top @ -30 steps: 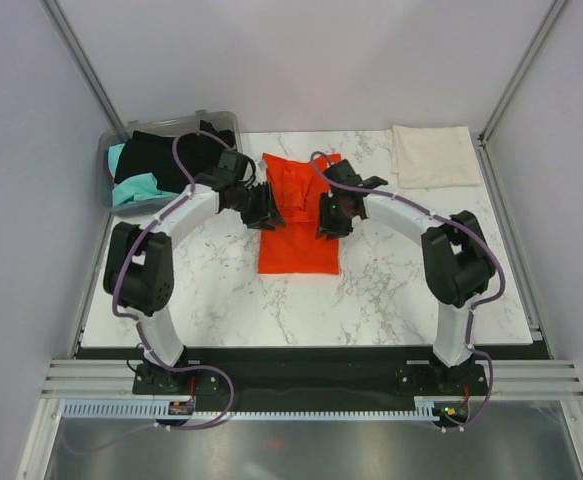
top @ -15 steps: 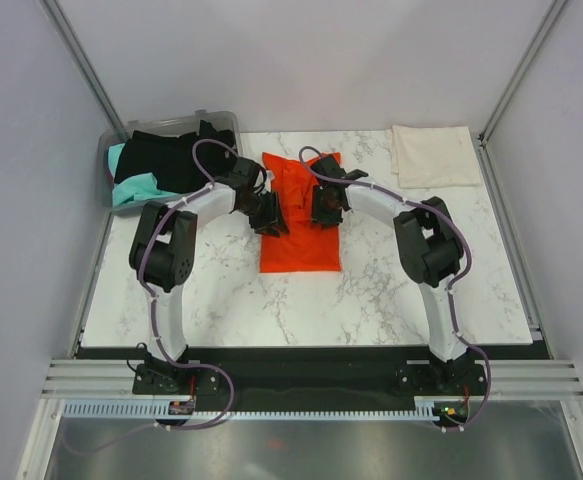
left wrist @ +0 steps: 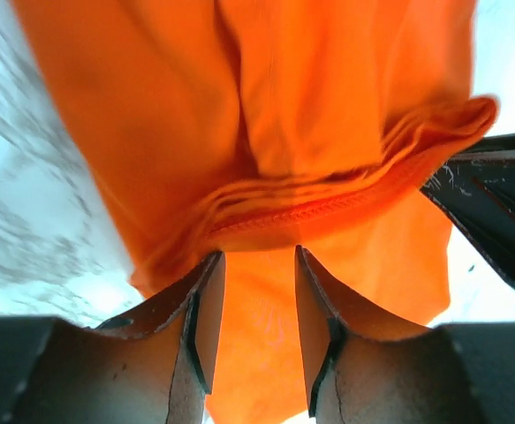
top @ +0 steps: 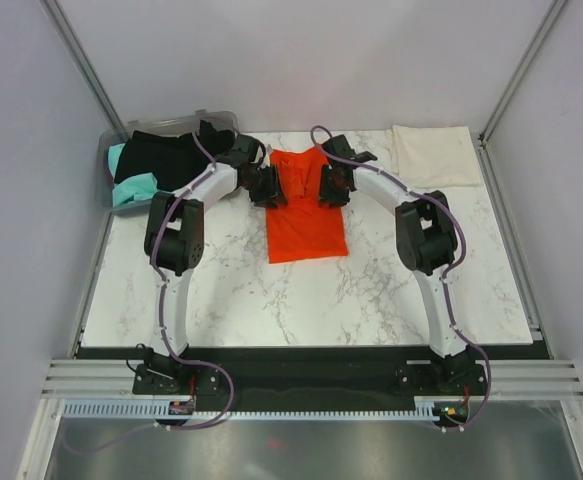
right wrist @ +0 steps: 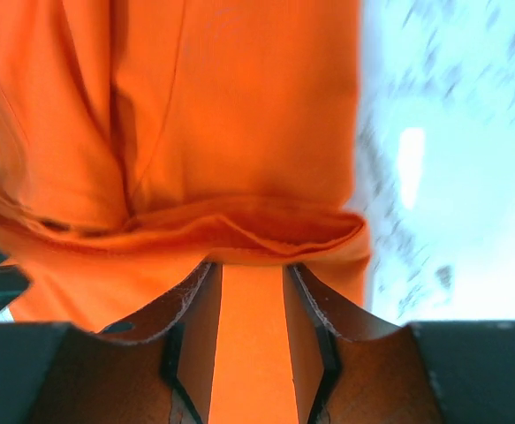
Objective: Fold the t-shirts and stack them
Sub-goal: Fold the tshirt
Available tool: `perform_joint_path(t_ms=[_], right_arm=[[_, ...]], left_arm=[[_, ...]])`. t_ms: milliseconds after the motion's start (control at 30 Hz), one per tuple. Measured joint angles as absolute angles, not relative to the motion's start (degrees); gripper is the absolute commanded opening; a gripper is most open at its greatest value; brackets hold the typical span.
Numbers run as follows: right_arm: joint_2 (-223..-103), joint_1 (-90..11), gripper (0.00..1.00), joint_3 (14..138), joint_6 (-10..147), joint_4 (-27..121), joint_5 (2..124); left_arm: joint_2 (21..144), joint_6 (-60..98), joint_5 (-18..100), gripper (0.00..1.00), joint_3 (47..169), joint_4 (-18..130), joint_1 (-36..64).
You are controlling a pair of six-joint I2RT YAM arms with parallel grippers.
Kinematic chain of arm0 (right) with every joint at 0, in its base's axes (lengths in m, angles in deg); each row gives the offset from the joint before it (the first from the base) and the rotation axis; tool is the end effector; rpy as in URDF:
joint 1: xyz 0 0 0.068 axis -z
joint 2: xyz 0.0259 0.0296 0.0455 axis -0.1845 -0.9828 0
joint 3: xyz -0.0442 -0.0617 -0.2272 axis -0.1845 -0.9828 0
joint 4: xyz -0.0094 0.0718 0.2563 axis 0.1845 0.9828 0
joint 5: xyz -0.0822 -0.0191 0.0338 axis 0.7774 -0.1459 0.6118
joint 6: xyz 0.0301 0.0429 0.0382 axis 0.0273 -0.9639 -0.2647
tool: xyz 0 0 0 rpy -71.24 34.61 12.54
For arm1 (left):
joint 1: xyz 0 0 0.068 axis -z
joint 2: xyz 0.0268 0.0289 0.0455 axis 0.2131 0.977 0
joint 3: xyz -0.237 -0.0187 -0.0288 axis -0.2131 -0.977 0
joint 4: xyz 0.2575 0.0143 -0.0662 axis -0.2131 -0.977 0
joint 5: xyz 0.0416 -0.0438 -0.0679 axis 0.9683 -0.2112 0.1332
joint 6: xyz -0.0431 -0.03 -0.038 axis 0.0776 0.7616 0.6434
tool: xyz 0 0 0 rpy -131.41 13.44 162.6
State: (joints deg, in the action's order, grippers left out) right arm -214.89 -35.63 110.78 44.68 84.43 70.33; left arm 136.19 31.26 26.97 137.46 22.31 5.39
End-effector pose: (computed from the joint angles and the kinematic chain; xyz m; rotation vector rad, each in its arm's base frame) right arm 0.4450 0.2075 0.1320 0.1342 2.6702 0.3280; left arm 0.4485 -0.1633 0.1279 0.0108 2.6720 -0.7609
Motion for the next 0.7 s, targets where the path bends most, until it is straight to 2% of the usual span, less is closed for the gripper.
perform_joint_path(t_ms=[200, 367, 467, 600, 700], right_arm=[[-220.6, -33.5, 0.42, 122.5, 46.5, 85.8, 69.9], [-225.4, -32.0, 0.42, 131.6, 46.5, 86.0, 67.4], [-224.5, -31.6, 0.43, 130.7, 46.4, 86.4, 66.1], [-218.0, -31.2, 0.42, 121.4, 46.9, 86.9, 63.2], [-211.8, -31.3, 0.32, 113.1, 47.5, 87.2, 60.2]], left_arm=[[138.0, 30.3, 29.4, 0.48, 147.9, 20.1, 4.0], [137.1, 30.3, 29.9, 0.49, 151.3, 19.6, 3.6], [134.7, 30.3, 29.6, 0.49, 148.2, 19.6, 3.9], [129.0, 30.4, 27.1, 0.47, 138.5, 19.8, 5.4], [125.6, 30.5, 25.0, 0.45, 130.5, 21.4, 7.6]])
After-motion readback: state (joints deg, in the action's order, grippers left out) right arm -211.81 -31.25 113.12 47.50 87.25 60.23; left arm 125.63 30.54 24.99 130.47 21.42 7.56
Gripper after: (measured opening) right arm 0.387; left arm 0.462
